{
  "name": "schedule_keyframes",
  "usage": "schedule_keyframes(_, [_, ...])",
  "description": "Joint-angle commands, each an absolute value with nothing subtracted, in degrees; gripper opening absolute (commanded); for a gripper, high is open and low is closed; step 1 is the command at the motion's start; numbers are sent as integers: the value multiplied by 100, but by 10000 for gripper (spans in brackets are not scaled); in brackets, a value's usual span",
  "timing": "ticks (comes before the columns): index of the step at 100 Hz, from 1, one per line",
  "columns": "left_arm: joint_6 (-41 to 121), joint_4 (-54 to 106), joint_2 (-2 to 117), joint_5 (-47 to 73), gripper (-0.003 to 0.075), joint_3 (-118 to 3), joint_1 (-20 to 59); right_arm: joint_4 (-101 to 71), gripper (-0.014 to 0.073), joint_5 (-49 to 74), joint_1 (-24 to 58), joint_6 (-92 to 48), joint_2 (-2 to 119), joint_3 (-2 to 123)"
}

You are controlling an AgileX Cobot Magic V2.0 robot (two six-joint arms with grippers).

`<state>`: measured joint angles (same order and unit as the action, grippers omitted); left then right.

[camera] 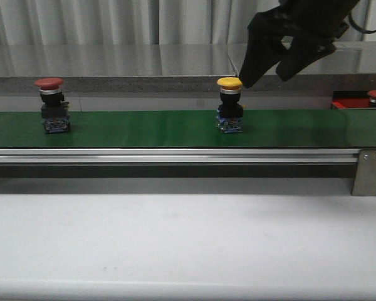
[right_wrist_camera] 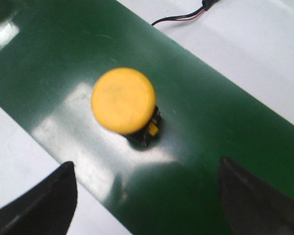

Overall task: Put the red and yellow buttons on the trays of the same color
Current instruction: 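Lower the right gripper onto the yellow button on the belt and grasp, then lift the yellow button and carry it toward the yellow tray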

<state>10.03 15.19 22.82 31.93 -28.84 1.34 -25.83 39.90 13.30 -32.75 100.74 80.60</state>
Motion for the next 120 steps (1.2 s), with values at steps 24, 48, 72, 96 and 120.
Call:
schedule_keyframes(24, [993,1631,2319,2754,-20,-3019,178,-2591,584,4009,1417,-3327,10624,9162])
schedule_keyframes(48, [993,1631,2319,2754,-20,-3019,178,-2337,430,4084,1417,-3327,10792,9248])
schedule_keyframes(72, [993,1631,2319,2754,-20,-3019,178,-2324,104,4150,1411,-3327,10720,9248])
schedule_keyframes(96, [993,1631,2319,2754,-20,-3019,178,-1962,100,4420,1336,-3224,10045,9236])
schedule_keyframes(120, [993,1631,2319,2754,-20,-3019,178,-1828,100,4936,517,-2974,9016,9119])
